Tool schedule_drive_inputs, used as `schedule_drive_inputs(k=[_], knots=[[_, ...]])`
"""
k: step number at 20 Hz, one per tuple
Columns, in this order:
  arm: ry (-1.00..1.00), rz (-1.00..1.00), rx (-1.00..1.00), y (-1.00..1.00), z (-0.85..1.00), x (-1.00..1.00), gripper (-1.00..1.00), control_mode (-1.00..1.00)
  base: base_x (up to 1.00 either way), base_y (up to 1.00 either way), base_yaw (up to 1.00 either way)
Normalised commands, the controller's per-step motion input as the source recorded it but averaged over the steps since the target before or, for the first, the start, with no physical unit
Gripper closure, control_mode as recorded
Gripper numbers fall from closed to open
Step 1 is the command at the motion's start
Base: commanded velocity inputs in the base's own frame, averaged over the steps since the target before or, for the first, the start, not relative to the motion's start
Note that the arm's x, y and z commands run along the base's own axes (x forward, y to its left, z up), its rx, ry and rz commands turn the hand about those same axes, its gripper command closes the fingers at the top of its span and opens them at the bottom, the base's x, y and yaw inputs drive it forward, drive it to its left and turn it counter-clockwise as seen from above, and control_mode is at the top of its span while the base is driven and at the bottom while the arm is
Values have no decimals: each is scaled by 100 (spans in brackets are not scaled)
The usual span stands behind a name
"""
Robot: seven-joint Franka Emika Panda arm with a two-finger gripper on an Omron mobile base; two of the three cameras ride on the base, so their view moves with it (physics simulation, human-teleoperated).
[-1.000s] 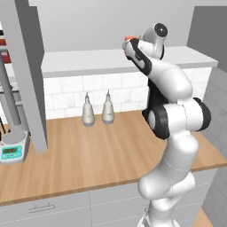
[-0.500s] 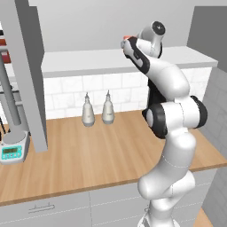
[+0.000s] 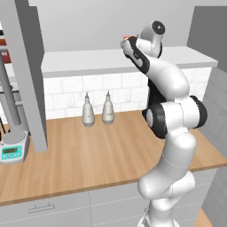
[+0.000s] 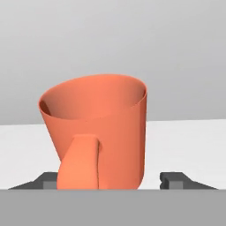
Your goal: Gather all objects into one cabinet and sort the glasses and bowls to opposite sides.
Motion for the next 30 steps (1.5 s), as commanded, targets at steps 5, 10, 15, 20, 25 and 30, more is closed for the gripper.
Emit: schedule_drive_inputs(k=[5,10,15,20,25,30], knots=[[0,0,0,0,0,0,100,-100,0,0,0],[0,0,0,0,0,-1,100,-100,0,0,0],[0,0,0,-2,1,-34,100,-100,0,0,0],[0,0,0,-4,1,-72,100,-100,0,0,0],[0,0,0,0,4,-76,100,-100,0,0,0],[0,0,0,-1,1,-65,100,-100,0,0,0]])
